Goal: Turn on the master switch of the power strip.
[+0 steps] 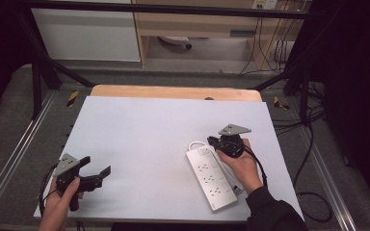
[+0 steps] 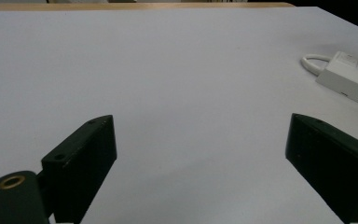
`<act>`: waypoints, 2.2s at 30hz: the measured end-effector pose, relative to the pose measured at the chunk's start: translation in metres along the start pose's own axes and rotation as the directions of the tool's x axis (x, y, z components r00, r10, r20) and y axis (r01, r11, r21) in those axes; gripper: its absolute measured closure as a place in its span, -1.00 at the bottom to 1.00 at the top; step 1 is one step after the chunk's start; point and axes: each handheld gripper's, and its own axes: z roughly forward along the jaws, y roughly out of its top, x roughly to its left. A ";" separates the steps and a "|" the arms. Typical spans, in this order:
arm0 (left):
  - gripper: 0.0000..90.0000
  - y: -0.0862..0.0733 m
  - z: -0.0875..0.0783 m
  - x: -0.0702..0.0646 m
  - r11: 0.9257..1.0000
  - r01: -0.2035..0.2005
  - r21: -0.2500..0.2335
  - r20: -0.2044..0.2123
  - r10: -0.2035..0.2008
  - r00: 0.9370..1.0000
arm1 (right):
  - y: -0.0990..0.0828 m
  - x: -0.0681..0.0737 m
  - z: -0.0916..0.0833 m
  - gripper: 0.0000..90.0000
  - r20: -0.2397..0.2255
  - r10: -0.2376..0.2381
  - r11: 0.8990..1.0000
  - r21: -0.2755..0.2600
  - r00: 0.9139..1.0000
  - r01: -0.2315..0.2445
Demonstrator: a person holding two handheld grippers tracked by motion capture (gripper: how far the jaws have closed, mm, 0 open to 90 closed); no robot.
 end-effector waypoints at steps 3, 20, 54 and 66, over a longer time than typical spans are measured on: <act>-0.81 0.000 0.000 0.000 1.000 0.001 0.000 0.001 -0.001 1.000 | -0.001 0.000 0.002 0.93 -0.003 -0.001 1.000 0.015 1.000 0.001; -0.81 0.000 0.001 0.000 1.000 -0.001 0.005 0.002 0.001 1.000 | -0.006 -0.003 0.012 1.00 -0.012 0.022 0.995 0.098 1.000 -0.021; -0.81 0.000 0.001 0.000 1.000 -0.003 0.007 0.001 0.003 1.000 | -0.007 0.009 0.027 1.00 -0.049 0.032 0.989 0.146 0.998 -0.025; -0.81 0.000 0.001 0.001 1.000 0.001 0.007 0.000 -0.001 1.000 | -0.006 0.013 0.028 1.00 -0.050 0.022 0.988 0.151 0.999 -0.014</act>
